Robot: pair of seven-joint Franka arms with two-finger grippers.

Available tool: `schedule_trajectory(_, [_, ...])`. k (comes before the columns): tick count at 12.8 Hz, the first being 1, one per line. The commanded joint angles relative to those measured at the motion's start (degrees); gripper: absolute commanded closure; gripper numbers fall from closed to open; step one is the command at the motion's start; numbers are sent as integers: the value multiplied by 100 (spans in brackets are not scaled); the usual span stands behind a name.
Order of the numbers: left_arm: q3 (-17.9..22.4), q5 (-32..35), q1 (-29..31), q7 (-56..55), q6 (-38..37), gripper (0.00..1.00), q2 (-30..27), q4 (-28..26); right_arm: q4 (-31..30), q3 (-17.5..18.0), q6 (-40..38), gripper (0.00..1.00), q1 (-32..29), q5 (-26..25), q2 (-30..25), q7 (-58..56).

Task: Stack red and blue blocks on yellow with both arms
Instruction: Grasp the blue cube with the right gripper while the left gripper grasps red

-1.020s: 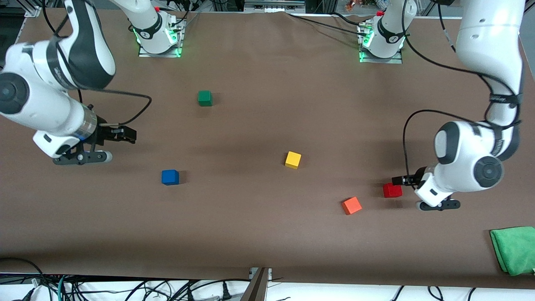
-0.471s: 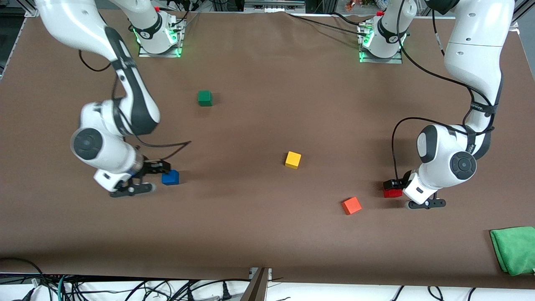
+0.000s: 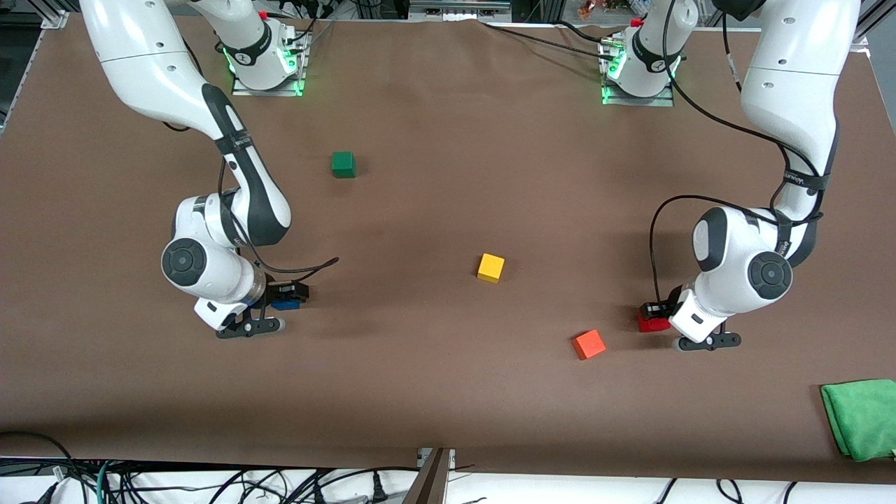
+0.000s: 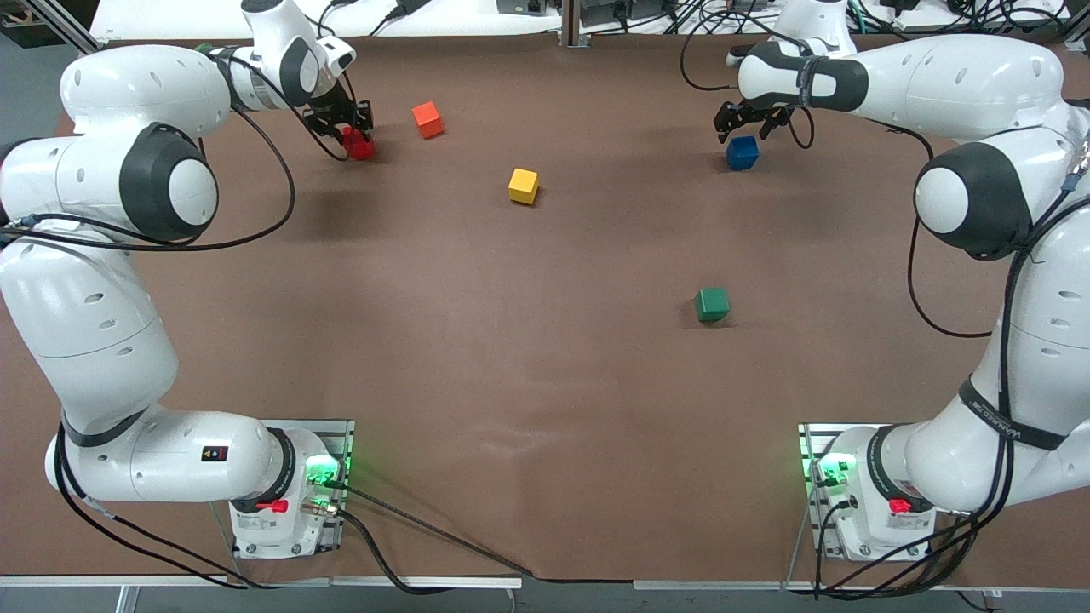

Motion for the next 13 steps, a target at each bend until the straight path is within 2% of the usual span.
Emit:
schedule_trajectory(1, [-278, -101, -59, -264, -353, 100, -408, -16, -318, 26, 362, 19, -43, 151, -24, -152])
schedule_trajectory(3, [-507, -40, -435, -1131, -636, 100, -636, 20, -417, 26, 452, 41, -43, 151, -42, -144])
schedule_trajectory(5, [-500, -22, -1207, -2002, -645, 100, -646, 133, -382, 17, 391, 63, -43, 151, -103, -161])
schedule_trajectory(6, [-482, -4, -1550, -2180, -645, 100, -611, 247, -373, 9, 164, 66, -61, 151, -304, -170])
schedule_trajectory(10, [-482, 575, -2405, -2190, -645, 100, -313, 582, 267, -114, -2101, 68, -87, 133, -1349, -161])
schedule_trajectory(13, [-473, 637, -2556, -2164, -628, 98, -225, 574, 1075, -132, -2982, 68, -52, 142, -1483, -82])
